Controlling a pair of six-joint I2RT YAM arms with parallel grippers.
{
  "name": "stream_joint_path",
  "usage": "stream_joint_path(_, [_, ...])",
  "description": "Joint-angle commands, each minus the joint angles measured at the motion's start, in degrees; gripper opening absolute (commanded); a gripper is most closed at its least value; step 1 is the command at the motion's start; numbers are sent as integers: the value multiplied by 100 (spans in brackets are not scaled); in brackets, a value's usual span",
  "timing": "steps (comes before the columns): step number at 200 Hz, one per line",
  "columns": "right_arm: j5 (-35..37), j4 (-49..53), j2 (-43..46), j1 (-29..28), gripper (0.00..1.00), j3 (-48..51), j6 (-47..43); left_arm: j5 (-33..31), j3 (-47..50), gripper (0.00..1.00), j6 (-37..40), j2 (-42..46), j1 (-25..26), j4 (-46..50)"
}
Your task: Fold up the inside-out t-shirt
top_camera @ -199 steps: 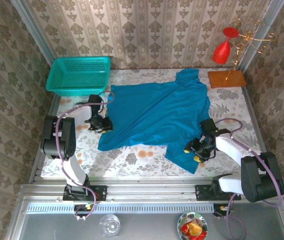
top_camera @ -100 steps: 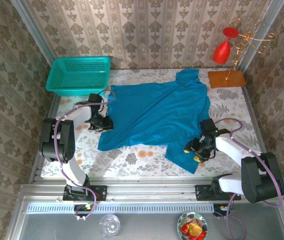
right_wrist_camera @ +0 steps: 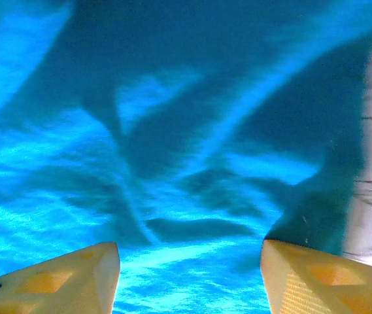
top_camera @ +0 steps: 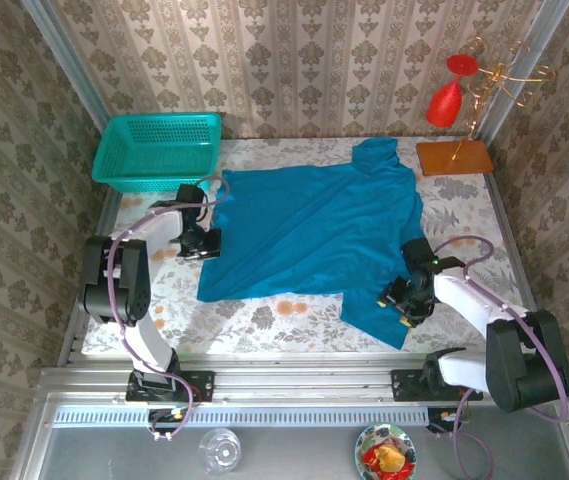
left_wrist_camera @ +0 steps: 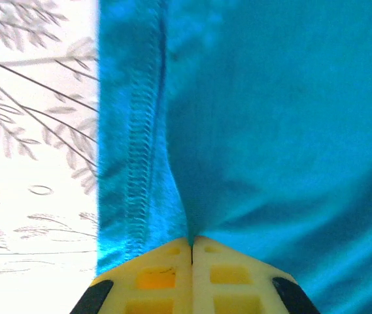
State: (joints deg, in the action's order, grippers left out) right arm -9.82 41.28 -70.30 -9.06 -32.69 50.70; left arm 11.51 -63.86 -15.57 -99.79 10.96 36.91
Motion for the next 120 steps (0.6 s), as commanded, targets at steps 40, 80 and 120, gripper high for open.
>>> stream_joint_path(40, [732,830,494,-17,62,34,511,-200,-404,0,107,-189,-200,241])
stream_joint_path(80, [921,1053,573,-17,62,-27,672,-561,-349,1,115,-322,-237,303])
stream_joint_path(120, [981,1213,624,-12,61,-183,593,-928,-277,3,98,-569,-235,397])
